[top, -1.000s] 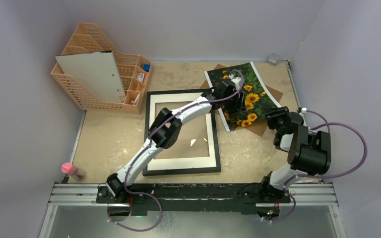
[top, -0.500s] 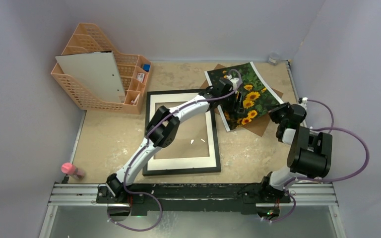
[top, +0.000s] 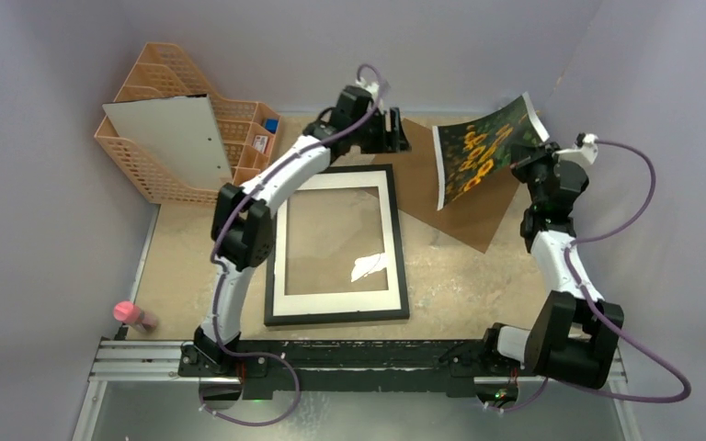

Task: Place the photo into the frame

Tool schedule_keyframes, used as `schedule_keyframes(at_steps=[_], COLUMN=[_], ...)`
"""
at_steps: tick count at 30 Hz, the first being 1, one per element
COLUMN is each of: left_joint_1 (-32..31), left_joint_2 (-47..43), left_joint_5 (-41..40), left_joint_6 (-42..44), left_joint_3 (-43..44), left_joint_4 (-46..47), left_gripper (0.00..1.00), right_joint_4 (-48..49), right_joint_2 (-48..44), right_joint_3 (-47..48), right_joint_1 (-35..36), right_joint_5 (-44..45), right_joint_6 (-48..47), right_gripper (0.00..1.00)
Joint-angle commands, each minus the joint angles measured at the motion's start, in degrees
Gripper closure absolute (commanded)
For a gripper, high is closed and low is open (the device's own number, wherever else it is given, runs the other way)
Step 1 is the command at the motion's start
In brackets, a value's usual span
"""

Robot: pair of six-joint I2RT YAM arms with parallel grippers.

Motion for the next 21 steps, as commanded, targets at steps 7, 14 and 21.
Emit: schedule_keyframes(at_steps=[7, 14, 21], left_joint_1=[8.04, 13.41, 22.27], left_joint_2=[-14.49, -23.79, -31.93], left_joint_5=[-2.44, -4.67, -1.02], left_joint_6=[-3.48, -5.11, -8.30], left_joint_3=[-6.71, -17.27, -29.39], left_joint_4=[-5.16, -2.46, 1.74], left_gripper=[0.34, 0.34, 0.34], right_joint_4=[-13.18, -24.71, -36.55], right_joint_2=[-2.24, 1.64, 3.72], right_joint_3=[20.60, 30.91, 34.61], right_joint_1=[10.02, 22.28, 34.01], right_joint_5=[-4.30, -9.04, -4.98], right_joint_6=[-8.50, -17.71, -27.38], right_gripper=[1.00, 1.00, 1.00])
